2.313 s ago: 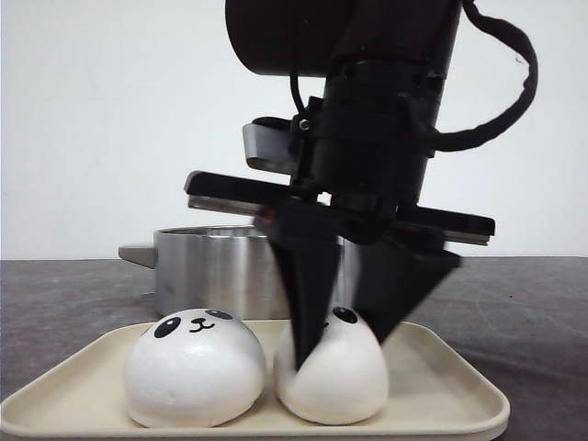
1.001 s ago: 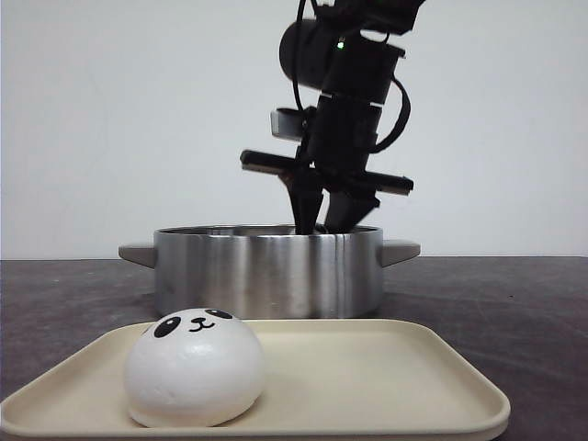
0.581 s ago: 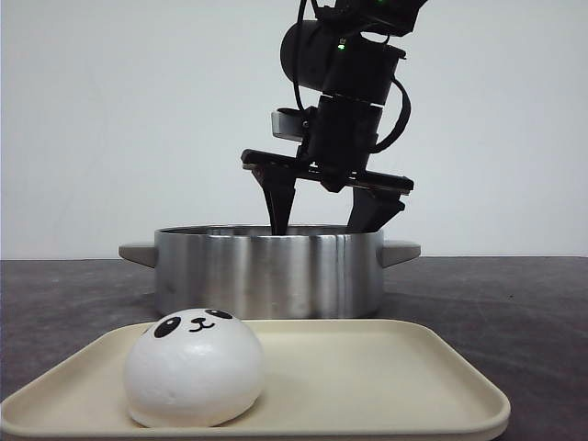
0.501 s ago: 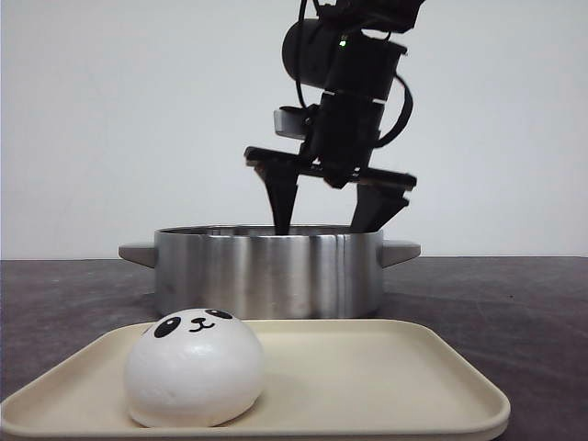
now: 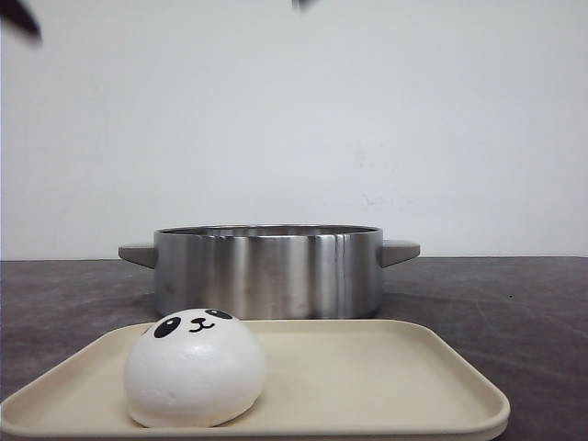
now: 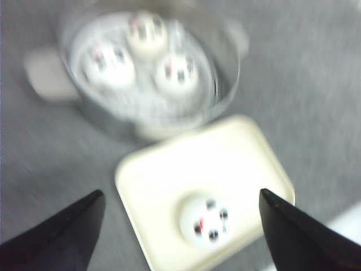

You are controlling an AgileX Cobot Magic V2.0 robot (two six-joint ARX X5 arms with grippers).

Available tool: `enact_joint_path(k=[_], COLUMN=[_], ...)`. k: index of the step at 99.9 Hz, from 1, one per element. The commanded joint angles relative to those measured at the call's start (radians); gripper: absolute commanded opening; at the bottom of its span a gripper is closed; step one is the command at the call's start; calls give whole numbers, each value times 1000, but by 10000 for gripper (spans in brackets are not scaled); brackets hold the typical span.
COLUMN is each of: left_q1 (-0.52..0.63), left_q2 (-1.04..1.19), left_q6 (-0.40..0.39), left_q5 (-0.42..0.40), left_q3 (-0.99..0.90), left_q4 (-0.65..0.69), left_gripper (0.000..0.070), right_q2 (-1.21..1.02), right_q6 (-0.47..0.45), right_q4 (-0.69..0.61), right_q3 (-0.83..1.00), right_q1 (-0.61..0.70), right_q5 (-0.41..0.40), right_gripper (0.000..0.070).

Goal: Steam buns
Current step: 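Lower the left gripper over the last panda bun on the tray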

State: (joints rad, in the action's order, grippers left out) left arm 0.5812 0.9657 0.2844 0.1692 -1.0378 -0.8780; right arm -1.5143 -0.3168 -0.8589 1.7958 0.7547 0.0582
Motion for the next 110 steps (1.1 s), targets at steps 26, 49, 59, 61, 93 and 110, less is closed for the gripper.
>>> enact_joint_path(k=[26,49,59,61,93,110], left_q1=[115,195,217,220,245,245], left_q2=[195,380,440,450,541,557], left_q6=[92,121,129,129,133,133], left_q5=[120,120,119,118,24,-5], left_q3=[176,175,175,175,175,175], left_q4=[116,251,293,300,355,379], left_gripper=[516,516,516,516,516,516], right_q2=[222,290,302,302,306,306], right_q6=[11,10,9,9,3,3], right_q4=[-3,-6,-18,-18,-39,-40], right_q3=[19,19,19,19,19,19], right_q1=[219,283,289,290,290,290], right_q5=[182,238,240,239,239,240], right_gripper=[16,16,16,16,16,16])
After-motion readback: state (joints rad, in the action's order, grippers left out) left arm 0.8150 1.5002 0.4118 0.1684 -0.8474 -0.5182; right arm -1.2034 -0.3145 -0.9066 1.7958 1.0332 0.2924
